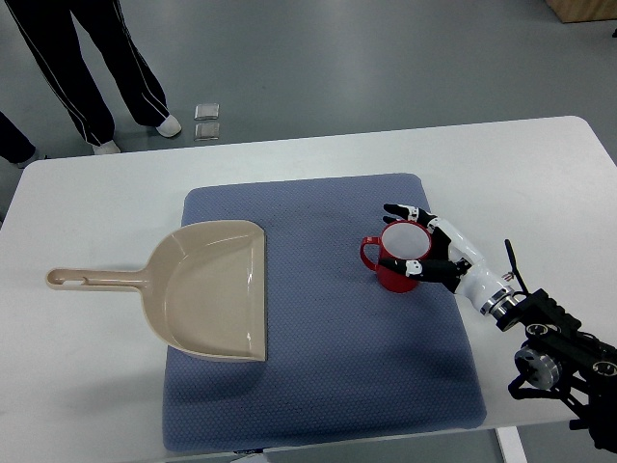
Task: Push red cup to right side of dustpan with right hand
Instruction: 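Cup the right hand around the red mug's far side, then push the red mug with the right hand toward the dustpan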
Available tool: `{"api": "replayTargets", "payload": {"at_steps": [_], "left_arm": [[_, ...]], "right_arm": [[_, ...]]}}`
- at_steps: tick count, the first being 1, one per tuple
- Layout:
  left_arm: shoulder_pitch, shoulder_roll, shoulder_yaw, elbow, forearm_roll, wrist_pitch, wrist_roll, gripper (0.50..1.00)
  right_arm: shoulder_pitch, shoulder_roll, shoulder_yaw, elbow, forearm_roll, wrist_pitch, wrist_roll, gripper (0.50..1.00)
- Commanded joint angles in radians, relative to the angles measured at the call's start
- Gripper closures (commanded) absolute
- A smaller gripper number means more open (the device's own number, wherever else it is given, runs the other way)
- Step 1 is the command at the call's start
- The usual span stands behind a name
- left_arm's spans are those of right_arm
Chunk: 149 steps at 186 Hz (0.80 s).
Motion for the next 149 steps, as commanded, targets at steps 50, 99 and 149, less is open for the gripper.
{"api": "replayTargets", "payload": {"at_steps": [50, 99, 149], "left_arm": [[0.0, 0.0, 0.0, 0.0, 0.0, 0.0, 0.002, 0.5], [0.0, 0.0, 0.0, 0.0, 0.001, 0.0, 0.0, 0.5], [0.0, 0.0, 0.0, 0.0, 0.001, 0.0, 0.0, 0.5]], "right_arm": [[0.004, 0.031, 0.0, 0.0, 0.0, -0.007, 0.0, 0.572], [0.004, 0.062, 0.0, 0.0, 0.0, -0.001, 0.0, 0.572], [0.003, 0.081, -0.013, 0.0, -0.001, -0.001, 0.0, 0.572]]}}
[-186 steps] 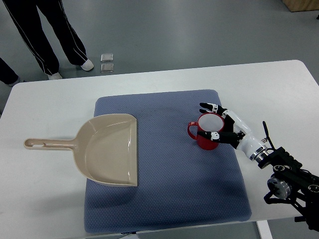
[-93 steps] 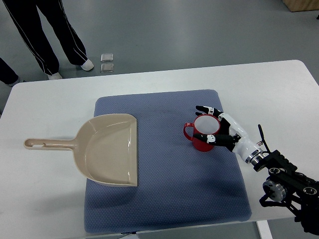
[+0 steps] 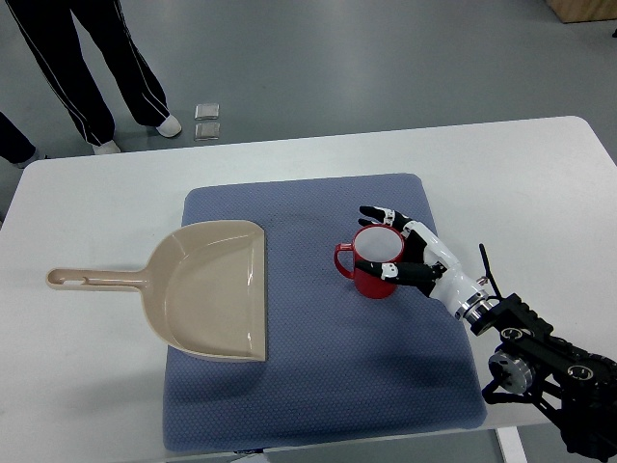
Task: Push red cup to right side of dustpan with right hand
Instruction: 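Push the red mug with the right hand toward the dustpan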
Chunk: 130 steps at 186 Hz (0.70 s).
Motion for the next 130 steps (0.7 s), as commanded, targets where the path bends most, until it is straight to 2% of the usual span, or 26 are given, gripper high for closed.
{"api": "replayTargets", "payload": {"at_steps": [1, 130], "left_arm": [[0.0, 0.0, 0.0, 0.0, -0.001, 0.0, 0.0, 0.5], [0.0, 0.0, 0.0, 0.0, -0.001, 0.0, 0.0, 0.5]], "right_arm": [[0.0, 0.003, -0.005, 0.0, 0.0, 0.0, 0.0, 0.572], [-0.003, 0.073, -0.033, 0.002, 0.0, 0.0, 0.0, 0.572]]}}
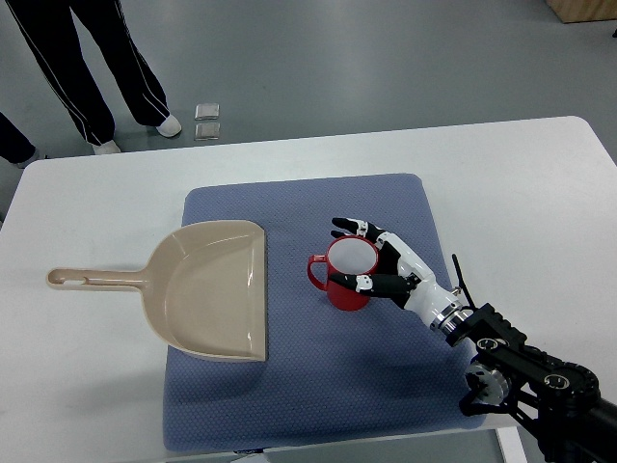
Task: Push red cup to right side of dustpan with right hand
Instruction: 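Push the red mug with the right hand toward the dustpan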
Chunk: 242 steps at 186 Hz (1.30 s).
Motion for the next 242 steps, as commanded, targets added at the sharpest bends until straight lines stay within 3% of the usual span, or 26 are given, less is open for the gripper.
{"api": "replayTargets", "payload": {"at_steps": [1, 242], "left_arm": [[0.0, 0.0, 0.0, 0.0, 0.0, 0.0, 0.0, 0.5], [0.0, 0.0, 0.0, 0.0, 0.0, 0.0, 0.0, 0.5]], "right_arm": [[0.0, 0.007, -0.003, 0.0, 0.0, 0.0, 0.0, 0.572], [-0.006, 0.096, -0.078, 0.014, -0.011, 0.002, 0.0, 0.572]]}}
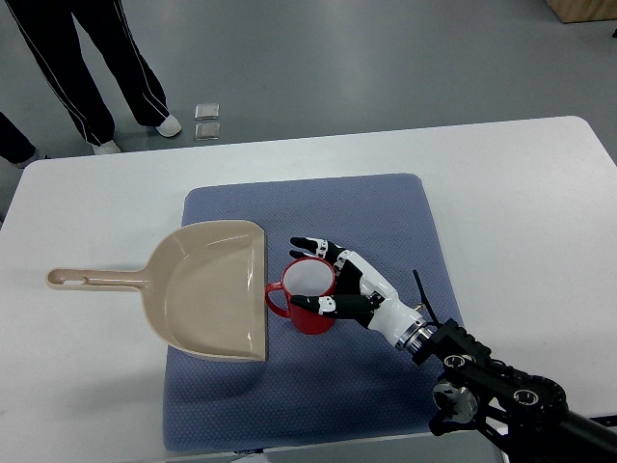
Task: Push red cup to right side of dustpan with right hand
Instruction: 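Push the red mug with the right hand toward the dustpan, then hold the right hand against the mug at the dustpan edge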
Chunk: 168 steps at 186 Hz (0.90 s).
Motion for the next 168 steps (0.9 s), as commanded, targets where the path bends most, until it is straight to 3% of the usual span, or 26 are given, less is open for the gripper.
{"api": "replayTargets", "payload": {"at_steps": [1, 168], "left_arm": [[0.0, 0.0, 0.0, 0.0, 0.0, 0.0, 0.0, 0.5], [0.0, 0.0, 0.0, 0.0, 0.0, 0.0, 0.0, 0.5]], "right_arm": [[0.001, 0.008, -0.013, 0.0, 0.0, 0.0, 0.0, 0.572], [0.001, 0.031, -0.041, 0.023, -0.002, -0.001, 0.0, 0.572]]}}
